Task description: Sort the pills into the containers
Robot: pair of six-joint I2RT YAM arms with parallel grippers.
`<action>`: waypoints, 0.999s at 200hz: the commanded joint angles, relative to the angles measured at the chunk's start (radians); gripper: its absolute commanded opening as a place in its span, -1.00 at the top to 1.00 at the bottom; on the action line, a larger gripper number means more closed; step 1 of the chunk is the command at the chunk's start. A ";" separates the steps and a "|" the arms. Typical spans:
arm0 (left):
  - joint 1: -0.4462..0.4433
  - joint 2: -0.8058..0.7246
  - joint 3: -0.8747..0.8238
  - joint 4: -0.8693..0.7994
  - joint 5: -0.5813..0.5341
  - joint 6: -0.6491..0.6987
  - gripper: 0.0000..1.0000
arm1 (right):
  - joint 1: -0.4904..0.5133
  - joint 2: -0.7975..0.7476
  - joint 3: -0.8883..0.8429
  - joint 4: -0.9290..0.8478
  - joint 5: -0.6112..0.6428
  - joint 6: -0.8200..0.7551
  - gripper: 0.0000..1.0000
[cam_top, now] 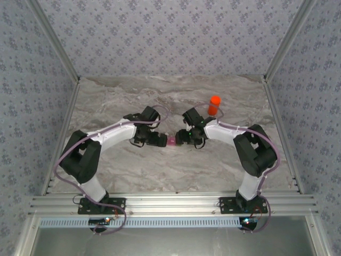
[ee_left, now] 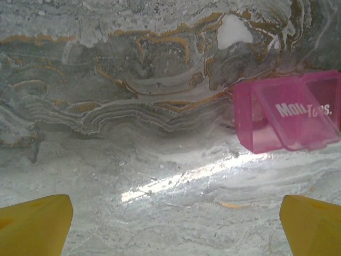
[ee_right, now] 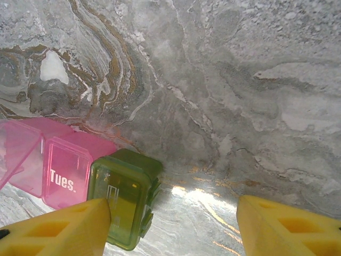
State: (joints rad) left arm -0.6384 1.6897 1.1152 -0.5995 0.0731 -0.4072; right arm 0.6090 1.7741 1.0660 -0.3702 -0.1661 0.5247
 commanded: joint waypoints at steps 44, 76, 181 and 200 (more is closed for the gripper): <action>-0.010 0.070 0.077 0.011 -0.021 0.018 -0.99 | 0.012 0.029 0.008 -0.035 0.038 -0.025 -0.32; -0.009 0.097 0.098 0.016 -0.035 0.019 -0.99 | 0.015 0.033 0.014 -0.045 0.041 -0.034 -0.32; 0.012 0.160 0.194 0.009 -0.052 0.029 -1.00 | 0.021 0.051 0.024 -0.055 0.047 -0.050 -0.31; 0.017 0.175 0.196 0.011 -0.048 0.031 -1.00 | 0.020 0.051 0.022 -0.057 0.048 -0.051 -0.31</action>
State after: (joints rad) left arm -0.6346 1.8309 1.2823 -0.5766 0.0322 -0.3996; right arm 0.6209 1.7897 1.0855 -0.3710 -0.1524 0.4957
